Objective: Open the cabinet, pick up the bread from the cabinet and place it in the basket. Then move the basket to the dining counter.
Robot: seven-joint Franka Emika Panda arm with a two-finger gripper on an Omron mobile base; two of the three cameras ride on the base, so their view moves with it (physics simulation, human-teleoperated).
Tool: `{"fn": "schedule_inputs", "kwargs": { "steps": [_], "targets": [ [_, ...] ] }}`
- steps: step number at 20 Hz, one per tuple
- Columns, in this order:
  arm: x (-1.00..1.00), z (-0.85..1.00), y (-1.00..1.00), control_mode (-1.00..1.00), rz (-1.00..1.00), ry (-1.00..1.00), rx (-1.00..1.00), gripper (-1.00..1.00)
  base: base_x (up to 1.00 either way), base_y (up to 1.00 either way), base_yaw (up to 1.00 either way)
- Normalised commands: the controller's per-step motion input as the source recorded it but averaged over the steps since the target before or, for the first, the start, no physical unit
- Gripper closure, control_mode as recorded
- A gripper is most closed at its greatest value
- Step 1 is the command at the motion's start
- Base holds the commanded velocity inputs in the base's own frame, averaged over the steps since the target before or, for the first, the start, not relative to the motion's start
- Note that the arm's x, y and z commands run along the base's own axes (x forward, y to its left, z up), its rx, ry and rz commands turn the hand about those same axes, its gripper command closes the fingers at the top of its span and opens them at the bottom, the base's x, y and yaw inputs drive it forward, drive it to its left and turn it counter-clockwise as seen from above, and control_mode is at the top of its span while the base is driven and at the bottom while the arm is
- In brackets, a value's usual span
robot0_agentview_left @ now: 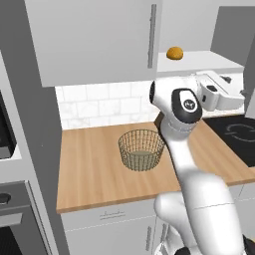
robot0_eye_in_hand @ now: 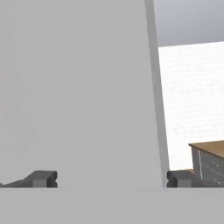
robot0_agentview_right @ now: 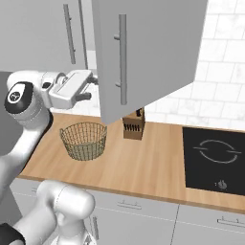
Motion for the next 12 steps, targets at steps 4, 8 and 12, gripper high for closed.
{"fn": "schedule_inputs", "kwargs": {
  "steps": [4, 8, 12],
  "targets": [
    [0.37, -0.04, -0.56, -1.0, 0.0, 0.0, 0.0, -1.0, 0.0, 0.0, 0.0],
    [0.02, -0.14, -0.9, -1.0, 0.0, 0.0, 0.0, -1.0, 0.0, 0.0, 0.0],
    [0.0, -0.04, -0.95, -1.0, 0.0, 0.0, 0.0, -1.0, 0.0, 0.0, 0.0]
  ]
}}
